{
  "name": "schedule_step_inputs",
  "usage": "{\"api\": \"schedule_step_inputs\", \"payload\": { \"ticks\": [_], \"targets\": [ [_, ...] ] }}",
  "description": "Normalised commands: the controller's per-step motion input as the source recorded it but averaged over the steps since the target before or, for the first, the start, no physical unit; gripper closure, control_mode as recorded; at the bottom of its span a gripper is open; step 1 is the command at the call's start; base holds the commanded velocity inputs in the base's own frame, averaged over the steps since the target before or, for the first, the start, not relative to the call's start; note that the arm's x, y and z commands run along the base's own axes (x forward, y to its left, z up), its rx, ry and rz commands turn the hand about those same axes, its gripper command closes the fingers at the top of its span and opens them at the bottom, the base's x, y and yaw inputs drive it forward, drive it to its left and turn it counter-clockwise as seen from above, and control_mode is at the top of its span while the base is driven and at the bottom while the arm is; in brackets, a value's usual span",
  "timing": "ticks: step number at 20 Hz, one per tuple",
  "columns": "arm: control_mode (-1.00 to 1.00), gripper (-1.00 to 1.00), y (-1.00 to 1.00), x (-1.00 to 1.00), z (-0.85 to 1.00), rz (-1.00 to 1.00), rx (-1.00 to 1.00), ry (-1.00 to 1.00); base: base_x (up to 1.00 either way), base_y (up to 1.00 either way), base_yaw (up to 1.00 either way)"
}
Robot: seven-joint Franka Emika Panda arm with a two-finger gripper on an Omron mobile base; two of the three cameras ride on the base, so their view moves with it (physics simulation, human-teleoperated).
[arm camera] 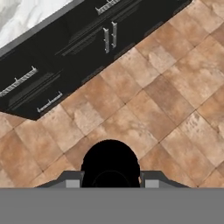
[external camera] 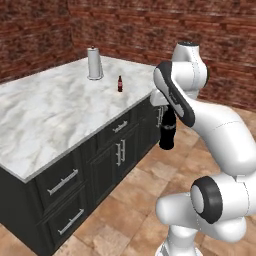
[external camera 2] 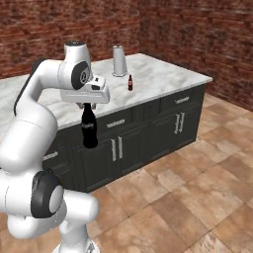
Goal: Place the large bottle from the dining counter next to the other large bottle outside the sink, and place the small bottle from the dining counter next to the other small bottle inside the sink.
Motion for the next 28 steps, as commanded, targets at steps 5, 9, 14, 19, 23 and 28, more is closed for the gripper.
{"api": "schedule_step_inputs", "payload": {
  "ticks": [5, 9, 14, 19, 23, 28],
  "targets": [
    [1.00, 1.00, 0.00, 0.00, 0.00, 0.00, 0.00, 0.00, 0.00, 0.06, -0.22],
    [1.00, 1.00, 0.00, 0.00, 0.00, 0.00, 0.00, 0.00, 0.00, 0.06, -0.23],
    [1.00, 1.00, 0.00, 0.00, 0.00, 0.00, 0.00, 0.00, 0.00, 0.05, -0.23],
    [1.00, 1.00, 0.00, 0.00, 0.00, 0.00, 0.00, 0.00, 0.00, 0.03, -0.23],
    [1.00, 1.00, 0.00, 0.00, 0.00, 0.00, 0.00, 0.00, 0.00, 0.01, -0.23],
    [1.00, 1.00, 0.00, 0.00, 0.00, 0.00, 0.00, 0.00, 0.00, 0.01, -0.23]
  ]
}}
